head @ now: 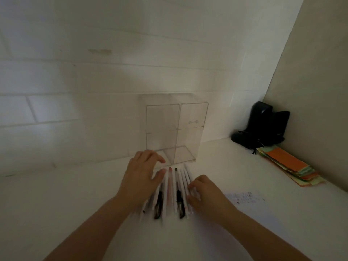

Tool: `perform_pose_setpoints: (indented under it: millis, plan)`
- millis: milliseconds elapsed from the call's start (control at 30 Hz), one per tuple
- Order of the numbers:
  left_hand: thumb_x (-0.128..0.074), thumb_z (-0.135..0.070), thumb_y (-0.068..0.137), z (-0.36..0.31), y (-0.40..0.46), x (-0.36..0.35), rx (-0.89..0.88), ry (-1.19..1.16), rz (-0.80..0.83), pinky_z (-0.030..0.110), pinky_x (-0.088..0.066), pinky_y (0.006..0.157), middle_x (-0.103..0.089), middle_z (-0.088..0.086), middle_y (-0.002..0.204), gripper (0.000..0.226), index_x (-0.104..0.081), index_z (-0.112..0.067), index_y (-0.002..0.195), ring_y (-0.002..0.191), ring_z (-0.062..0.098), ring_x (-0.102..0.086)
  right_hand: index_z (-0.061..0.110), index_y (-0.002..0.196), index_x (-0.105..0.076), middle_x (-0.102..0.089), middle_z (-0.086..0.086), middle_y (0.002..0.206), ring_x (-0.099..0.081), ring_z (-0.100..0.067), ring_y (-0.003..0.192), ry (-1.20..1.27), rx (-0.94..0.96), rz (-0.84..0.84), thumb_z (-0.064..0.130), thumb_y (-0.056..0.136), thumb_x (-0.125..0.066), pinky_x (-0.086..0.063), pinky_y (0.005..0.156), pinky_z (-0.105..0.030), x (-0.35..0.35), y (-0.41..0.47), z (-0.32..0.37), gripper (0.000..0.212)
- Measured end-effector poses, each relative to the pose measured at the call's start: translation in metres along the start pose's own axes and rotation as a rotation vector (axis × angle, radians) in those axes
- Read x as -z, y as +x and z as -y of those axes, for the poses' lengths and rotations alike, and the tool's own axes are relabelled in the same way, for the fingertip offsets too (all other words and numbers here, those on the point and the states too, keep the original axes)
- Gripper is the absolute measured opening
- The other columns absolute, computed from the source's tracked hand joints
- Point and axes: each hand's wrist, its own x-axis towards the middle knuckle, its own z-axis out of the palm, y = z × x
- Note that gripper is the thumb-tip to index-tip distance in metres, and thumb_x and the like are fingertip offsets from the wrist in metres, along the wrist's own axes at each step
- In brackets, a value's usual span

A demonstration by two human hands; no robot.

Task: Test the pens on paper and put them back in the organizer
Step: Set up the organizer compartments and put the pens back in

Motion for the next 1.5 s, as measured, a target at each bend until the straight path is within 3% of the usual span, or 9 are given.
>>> perform_pose_setpoints:
  millis: [133,267,500,633,834,934,1067,1267,1500]
  plan:
    - [-0.054,-0.039,0.079,0.031,0.015,0.007,0.112,-0.018,-0.125,0.021,-0.033,0.075,-0.051,0.007,0.096,0.034,-0.053,-0.009,0.094,0.087,0.013,-0.040,0.016,0.108,-0.057,-0.042,0.002,0.107,-0.047,-0.011,0.089,-0.017,0.058,0.044,0.031,0.091,-0.051,-0.040,0.079,-0.020,0.001,-0.010,0.008,0.023]
    - [-0.073,-0.036,0.071,0.041,0.033,0.008,0.255,-0.158,-0.086,0.030,-0.040,0.089,-0.041,0.010,0.120,0.071,-0.038,-0.003,0.123,0.104,0.014,-0.041,0.023,0.110,-0.058,-0.051,0.001,0.115,-0.046,-0.012,0.106,-0.035,0.087,0.017,0.035,0.091,-0.052,-0.038,0.091,-0.022,0.030,0.009,0.015,0.024]
    - [-0.080,-0.046,0.054,0.051,0.070,-0.003,0.416,-0.365,0.042,0.040,-0.038,0.103,-0.026,0.009,0.137,0.111,-0.019,-0.010,0.138,0.122,0.024,-0.041,0.016,0.121,-0.051,-0.050,-0.009,0.123,-0.044,-0.024,0.114,-0.151,0.332,-0.590,0.036,0.070,-0.075,-0.029,0.094,-0.027,0.094,0.101,0.058,0.060]
    - [-0.085,-0.039,0.051,0.052,0.075,-0.007,0.446,-0.380,0.058,0.038,-0.041,0.098,-0.024,0.008,0.136,0.113,-0.019,-0.010,0.138,0.118,0.023,-0.043,0.026,0.144,-0.023,-0.034,-0.005,0.145,-0.026,-0.025,0.136,-0.479,0.369,-0.360,0.055,0.062,-0.074,-0.009,0.112,-0.043,0.108,0.133,0.071,0.100]
    - [-0.085,-0.031,0.055,0.054,0.076,-0.009,0.459,-0.417,0.050,0.039,-0.037,0.103,-0.020,0.009,0.136,0.112,-0.015,-0.010,0.139,0.121,0.024,-0.039,0.029,0.141,-0.028,-0.042,0.002,0.141,-0.038,-0.019,0.130,-0.639,0.413,-0.307,0.059,0.060,-0.073,-0.004,0.113,-0.046,0.119,0.145,0.070,0.098]
    - [-0.084,-0.032,0.057,0.053,0.074,-0.008,0.449,-0.416,0.067,0.034,-0.035,0.102,-0.020,0.008,0.137,0.111,-0.013,-0.010,0.140,0.122,0.023,-0.038,0.030,0.141,-0.023,-0.042,0.003,0.142,-0.044,-0.018,0.126,-0.530,0.477,-0.261,0.056,0.063,-0.073,-0.010,0.113,-0.043,0.134,0.142,0.071,0.096]
    - [-0.084,-0.027,0.059,0.052,0.072,-0.007,0.440,-0.432,0.077,0.028,-0.034,0.099,-0.019,0.008,0.136,0.110,-0.013,-0.010,0.141,0.121,0.020,-0.039,0.030,0.139,-0.029,-0.037,0.005,0.139,-0.053,-0.015,0.108,-0.164,0.548,-0.213,0.041,0.073,-0.072,-0.043,0.093,-0.030,0.158,0.136,0.071,0.080]
    - [-0.082,-0.031,0.061,0.053,0.073,0.000,0.431,-0.472,0.183,0.038,-0.037,0.105,-0.021,-0.004,0.129,0.107,-0.014,-0.019,0.142,0.117,0.012,-0.038,0.021,0.122,-0.053,-0.045,-0.003,0.129,-0.053,-0.015,0.110,0.220,0.421,-0.455,0.036,0.094,-0.046,-0.045,0.094,-0.032,0.167,0.164,0.084,0.033]
    - [-0.077,-0.039,0.066,0.048,0.070,0.008,0.406,-0.377,0.204,0.027,-0.031,0.104,-0.022,-0.006,0.136,0.107,-0.005,-0.020,0.144,0.120,0.008,-0.035,0.027,0.144,-0.018,-0.034,-0.004,0.147,-0.037,-0.020,0.132,0.378,0.281,-0.330,0.048,0.090,-0.047,-0.032,0.105,-0.033,0.164,0.174,0.076,0.066]
